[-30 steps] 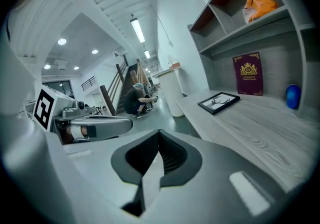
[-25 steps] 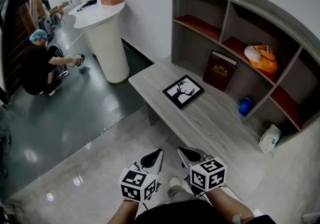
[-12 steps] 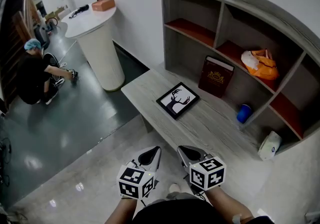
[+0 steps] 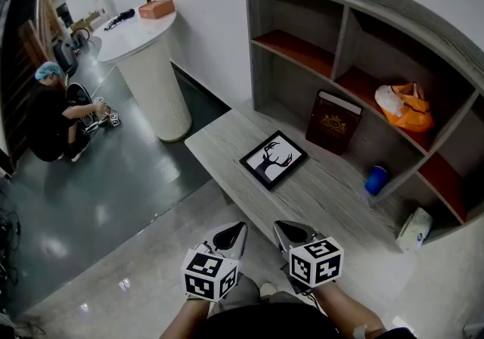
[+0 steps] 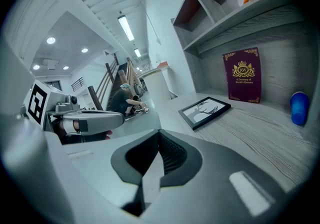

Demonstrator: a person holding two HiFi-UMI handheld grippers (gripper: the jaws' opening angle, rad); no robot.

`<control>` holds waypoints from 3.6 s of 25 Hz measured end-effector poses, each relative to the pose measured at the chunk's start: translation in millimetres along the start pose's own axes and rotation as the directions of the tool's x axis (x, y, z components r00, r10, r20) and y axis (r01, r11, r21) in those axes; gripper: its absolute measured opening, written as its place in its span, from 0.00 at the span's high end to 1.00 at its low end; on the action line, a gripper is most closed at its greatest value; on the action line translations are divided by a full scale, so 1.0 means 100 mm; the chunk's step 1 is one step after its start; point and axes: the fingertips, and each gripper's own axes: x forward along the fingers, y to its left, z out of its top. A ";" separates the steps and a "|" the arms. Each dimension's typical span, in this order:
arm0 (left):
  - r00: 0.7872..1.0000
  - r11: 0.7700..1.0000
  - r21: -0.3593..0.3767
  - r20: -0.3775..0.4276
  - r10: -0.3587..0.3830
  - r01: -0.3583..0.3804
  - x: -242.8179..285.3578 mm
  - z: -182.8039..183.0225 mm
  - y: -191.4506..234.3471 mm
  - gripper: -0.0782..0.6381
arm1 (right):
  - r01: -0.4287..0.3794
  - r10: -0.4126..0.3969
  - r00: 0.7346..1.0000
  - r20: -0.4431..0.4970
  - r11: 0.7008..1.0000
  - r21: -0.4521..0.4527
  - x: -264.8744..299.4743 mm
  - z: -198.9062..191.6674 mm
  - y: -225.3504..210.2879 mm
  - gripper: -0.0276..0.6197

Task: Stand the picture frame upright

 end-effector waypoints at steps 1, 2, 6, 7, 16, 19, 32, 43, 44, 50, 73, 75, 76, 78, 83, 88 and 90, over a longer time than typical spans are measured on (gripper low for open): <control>1.000 1.000 -0.002 -0.004 -0.005 0.005 0.03 0.01 0.02 0.90 | 0.006 -0.006 1.000 0.001 1.000 0.001 0.02 0.02 -0.03 0.96; 1.000 1.000 -0.005 -0.009 -0.014 0.014 0.07 0.02 0.04 0.90 | 0.012 -0.012 1.000 0.004 1.000 0.003 0.04 0.05 -0.05 0.96; 0.998 0.999 -0.004 -0.023 -0.054 0.054 0.22 0.06 0.10 0.90 | 0.048 -0.048 0.999 0.006 0.999 0.014 0.12 0.13 -0.18 0.96; 0.998 0.998 0.007 -0.028 -0.059 0.059 0.27 0.08 0.14 0.90 | 0.057 -0.058 0.998 0.008 0.998 0.018 0.16 0.16 -0.22 0.96; 0.990 0.990 0.059 -0.065 -0.126 0.130 0.65 0.37 0.65 0.89 | 0.157 -0.158 0.987 0.009 0.986 0.056 0.62 0.45 -0.41 0.96; 0.986 0.984 0.078 -0.073 -0.152 0.158 0.78 0.47 0.83 0.89 | 0.200 -0.202 0.979 0.013 0.977 0.078 0.76 0.55 -0.49 0.96; 0.948 0.948 0.120 -0.162 -0.274 0.295 1.15 0.60 1.51 0.89 | 0.356 -0.359 0.933 -0.003 0.924 0.143 1.34 0.78 -0.63 0.96; 0.908 0.913 0.127 -0.222 -0.356 0.389 1.41 0.55 1.66 0.89 | 0.470 -0.477 0.879 -0.025 0.855 0.219 1.36 0.72 -0.71 0.96; 0.904 0.910 0.127 -0.228 -0.361 0.395 1.43 0.53 1.63 0.89 | 0.475 -0.482 0.876 -0.028 0.850 0.229 1.34 0.70 -0.74 0.96; 0.901 0.905 0.151 -0.254 -0.352 0.397 1.62 0.49 1.45 0.89 | 0.492 -0.503 0.864 -0.025 0.832 0.257 1.22 0.64 -0.97 0.96; 0.873 0.883 0.230 -0.381 -0.305 0.409 2.25 0.36 1.34 0.89 | 0.485 -0.524 0.852 -0.015 0.778 0.400 1.27 0.38 -1.58 0.95; 0.863 0.866 0.256 -0.398 -0.310 0.429 2.32 0.38 1.35 0.89 | 0.500 -0.539 0.842 -0.020 0.766 0.403 1.29 0.41 -1.64 0.95; 0.859 0.858 0.267 -0.405 -0.313 0.439 2.35 0.41 1.38 0.89 | 0.507 -0.548 0.836 -0.020 0.759 0.407 1.31 0.44 -1.66 0.95; 0.852 0.847 0.276 -0.414 -0.321 0.453 2.43 0.47 1.44 0.89 | 0.527 -0.570 0.821 -0.024 0.742 0.415 1.32 0.49 -1.71 0.95; 0.834 0.833 0.278 -0.440 -0.332 0.478 2.66 0.50 1.56 0.89 | 0.591 -0.634 0.771 -0.063 0.675 0.441 1.35 0.48 -1.84 0.95; 0.805 0.824 0.256 -0.482 -0.344 0.506 2.87 0.45 1.65 0.87 | 0.636 -0.671 0.733 -0.110 0.620 0.460 1.43 0.41 -1.93 0.89; 0.790 0.819 0.246 -0.506 -0.347 0.518 2.94 0.40 1.68 0.85 | 0.651 -0.683 0.719 -0.128 0.598 0.467 1.46 0.38 -1.98 0.87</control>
